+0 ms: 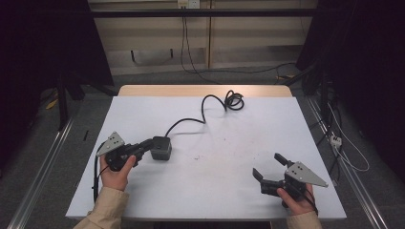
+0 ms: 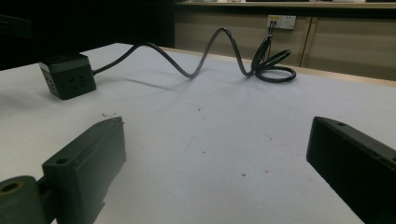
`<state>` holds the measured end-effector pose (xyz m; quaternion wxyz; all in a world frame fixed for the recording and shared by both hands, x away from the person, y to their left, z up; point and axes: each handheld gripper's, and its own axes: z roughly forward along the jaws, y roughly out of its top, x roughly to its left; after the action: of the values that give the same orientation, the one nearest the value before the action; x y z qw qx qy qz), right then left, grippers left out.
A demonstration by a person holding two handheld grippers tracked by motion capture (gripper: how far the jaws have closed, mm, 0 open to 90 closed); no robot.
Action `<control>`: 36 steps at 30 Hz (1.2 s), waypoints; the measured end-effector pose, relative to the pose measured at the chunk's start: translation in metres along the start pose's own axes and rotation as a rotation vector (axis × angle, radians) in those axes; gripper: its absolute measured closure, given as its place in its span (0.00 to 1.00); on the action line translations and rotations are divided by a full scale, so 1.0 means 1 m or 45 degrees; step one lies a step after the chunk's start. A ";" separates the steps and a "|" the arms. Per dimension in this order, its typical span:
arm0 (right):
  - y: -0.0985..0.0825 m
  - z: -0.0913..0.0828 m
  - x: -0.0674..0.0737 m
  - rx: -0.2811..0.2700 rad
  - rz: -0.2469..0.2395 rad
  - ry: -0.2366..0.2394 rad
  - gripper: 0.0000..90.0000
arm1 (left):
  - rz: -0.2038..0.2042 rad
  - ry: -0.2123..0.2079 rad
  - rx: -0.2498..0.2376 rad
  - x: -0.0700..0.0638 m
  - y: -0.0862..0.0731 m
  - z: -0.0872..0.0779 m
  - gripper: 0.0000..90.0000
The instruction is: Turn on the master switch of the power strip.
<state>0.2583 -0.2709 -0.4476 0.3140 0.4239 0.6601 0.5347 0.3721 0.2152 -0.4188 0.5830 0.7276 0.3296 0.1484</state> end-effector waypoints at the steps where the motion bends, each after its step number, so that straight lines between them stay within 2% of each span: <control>1: 0.000 0.000 0.000 0.003 -0.006 0.003 0.05 | 0.000 0.006 -0.001 0.000 0.000 0.000 0.96; 3: 0.000 0.001 0.000 0.003 -0.004 0.006 0.05 | -0.001 -0.004 0.004 0.000 0.001 0.002 0.97; 5: 0.000 0.001 0.000 0.002 -0.006 0.003 0.05 | 0.020 -0.004 0.024 -0.001 0.002 0.003 0.98; 11: 0.000 0.000 -0.001 0.000 -0.006 -0.005 0.05 | -0.001 -0.010 0.025 0.000 0.002 0.007 1.00; 36: 0.000 -0.001 -0.001 0.000 -0.013 -0.012 0.05 | 0.015 0.019 0.102 0.001 0.001 0.017 1.00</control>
<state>0.2574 -0.2721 -0.4476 0.3197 0.4229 0.6608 0.5313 0.3833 0.2032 -0.4230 0.5500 0.7512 0.3354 0.1437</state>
